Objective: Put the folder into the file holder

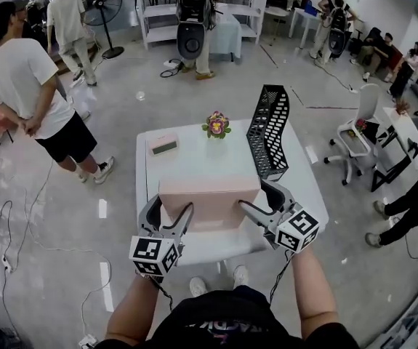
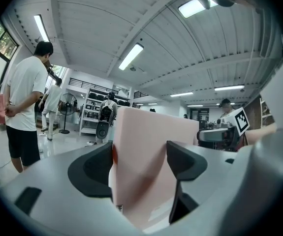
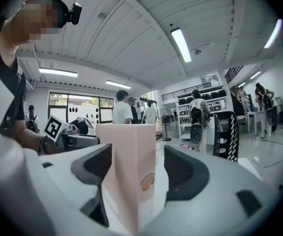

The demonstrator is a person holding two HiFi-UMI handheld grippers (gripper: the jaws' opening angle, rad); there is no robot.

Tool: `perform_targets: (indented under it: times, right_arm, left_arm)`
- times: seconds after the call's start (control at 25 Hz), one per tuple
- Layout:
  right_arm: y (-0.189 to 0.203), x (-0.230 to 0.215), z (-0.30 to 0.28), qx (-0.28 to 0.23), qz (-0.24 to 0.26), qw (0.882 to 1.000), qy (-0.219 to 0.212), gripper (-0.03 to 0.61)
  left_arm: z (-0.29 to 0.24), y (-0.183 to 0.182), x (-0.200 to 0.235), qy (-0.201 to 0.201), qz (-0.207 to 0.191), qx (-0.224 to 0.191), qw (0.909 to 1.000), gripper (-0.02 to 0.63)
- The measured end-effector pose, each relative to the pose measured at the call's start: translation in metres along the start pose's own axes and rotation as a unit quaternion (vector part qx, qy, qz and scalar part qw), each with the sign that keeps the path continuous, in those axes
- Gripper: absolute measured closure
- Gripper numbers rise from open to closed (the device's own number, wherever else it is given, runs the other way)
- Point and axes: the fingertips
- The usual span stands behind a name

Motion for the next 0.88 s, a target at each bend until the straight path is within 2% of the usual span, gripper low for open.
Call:
perform_targets:
  times: [0.2, 0.52, 0.64, 0.76, 0.88]
  right_arm:
    - [-0.003, 0.006, -0.017, 0.015, 0.014, 0.996, -0.089, 0.261]
    - [0.001, 0.036, -0.043, 0.036, 0.045, 0.974, -0.217, 0.262]
    - [0.002, 0.046, -0.046, 0.031, 0.058, 0.969, -0.24, 0.29]
    - [0.0, 0.049, -0.044, 0.016, 0.066, 0.966, -0.248, 0.328]
    - [-0.001, 0.053, -0.04, 0.008, 0.068, 0.966, -0.251, 0.341]
  left_arm:
    - [0.001, -0.002, -0.004, -0.019, -0.005, -0.006, 0.9998, 0.272]
    - [0.01, 0.001, -0.006, -0.064, -0.005, -0.004, 0.9979, 0.282]
    - [0.01, 0.0, -0.007, -0.079, -0.002, -0.005, 0.9969, 0.284]
    - [0.011, -0.002, -0.008, -0.092, 0.0, -0.005, 0.9957, 0.284]
    - [0.014, -0.002, -0.009, -0.102, 0.001, -0.003, 0.9948, 0.284]
Point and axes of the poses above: the fingertips, and each gripper's own axes: z backward along the fingers, x to its left, y out of its underside, and after that the axes turned 6 degrees about y, right-handed
